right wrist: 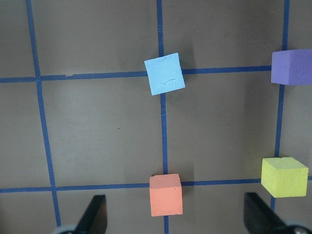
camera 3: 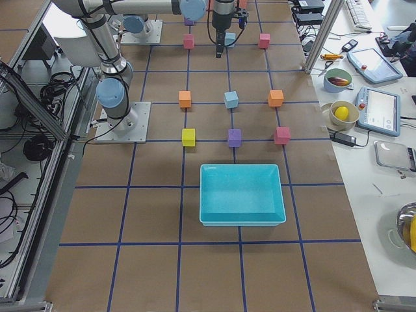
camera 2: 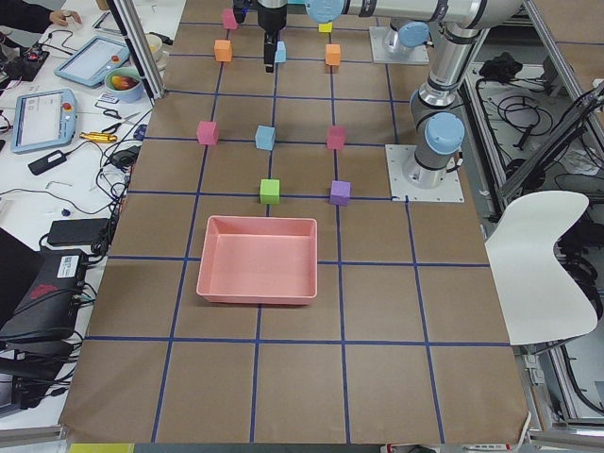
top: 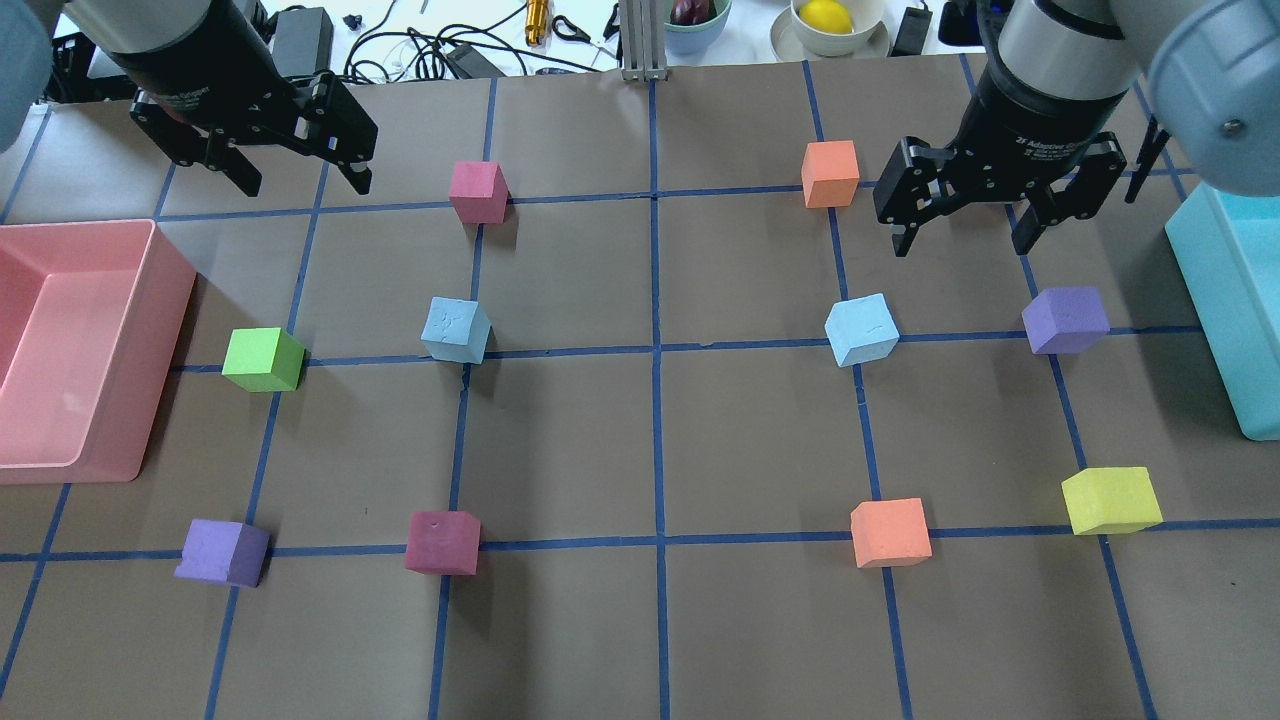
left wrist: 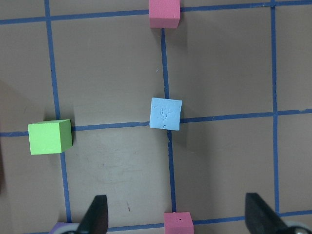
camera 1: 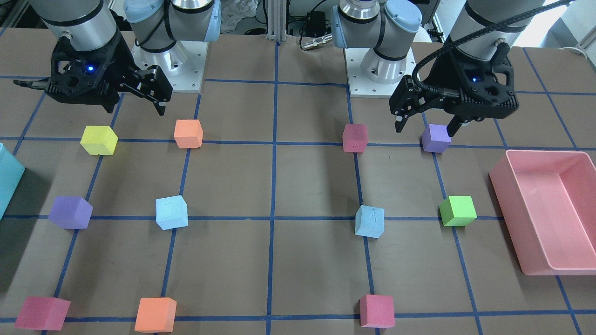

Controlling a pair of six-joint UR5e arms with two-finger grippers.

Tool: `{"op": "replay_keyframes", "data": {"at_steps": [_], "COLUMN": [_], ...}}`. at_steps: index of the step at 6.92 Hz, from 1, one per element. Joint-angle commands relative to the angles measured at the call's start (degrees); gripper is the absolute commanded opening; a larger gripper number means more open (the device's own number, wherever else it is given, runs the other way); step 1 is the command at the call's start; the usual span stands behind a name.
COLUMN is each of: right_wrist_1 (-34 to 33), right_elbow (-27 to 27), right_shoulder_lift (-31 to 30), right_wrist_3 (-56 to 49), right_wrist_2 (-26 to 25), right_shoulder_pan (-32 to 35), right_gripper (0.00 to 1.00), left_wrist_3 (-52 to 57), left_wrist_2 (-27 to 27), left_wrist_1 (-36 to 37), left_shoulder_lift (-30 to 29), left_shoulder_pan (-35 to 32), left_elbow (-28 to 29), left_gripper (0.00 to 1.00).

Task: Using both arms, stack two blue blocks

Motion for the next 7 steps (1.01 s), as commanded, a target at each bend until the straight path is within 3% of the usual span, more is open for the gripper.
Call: {"op": "replay_keyframes", "data": {"at_steps": [1, 7], "right_wrist_1": [0.0, 0.2], "right_elbow": [0.0, 0.6], "right_shoulder_lift": [0.0, 0.1], "right_wrist_3": [0.0, -0.2], "right_wrist_2": [0.0, -0.3], "right_shoulder_pan": [0.0, -0.1], "right_gripper": [1.0, 1.0], "left_wrist_3": [0.0, -0.1], "left_wrist_2": [0.0, 0.0], "left_wrist_1": [0.0, 0.2], "left_shoulder_lift": [0.0, -0.3], "left_shoulder_pan": [-0.1, -0.1], "left_elbow": [-0.1, 0.0], "left_gripper": [1.0, 1.0]}}
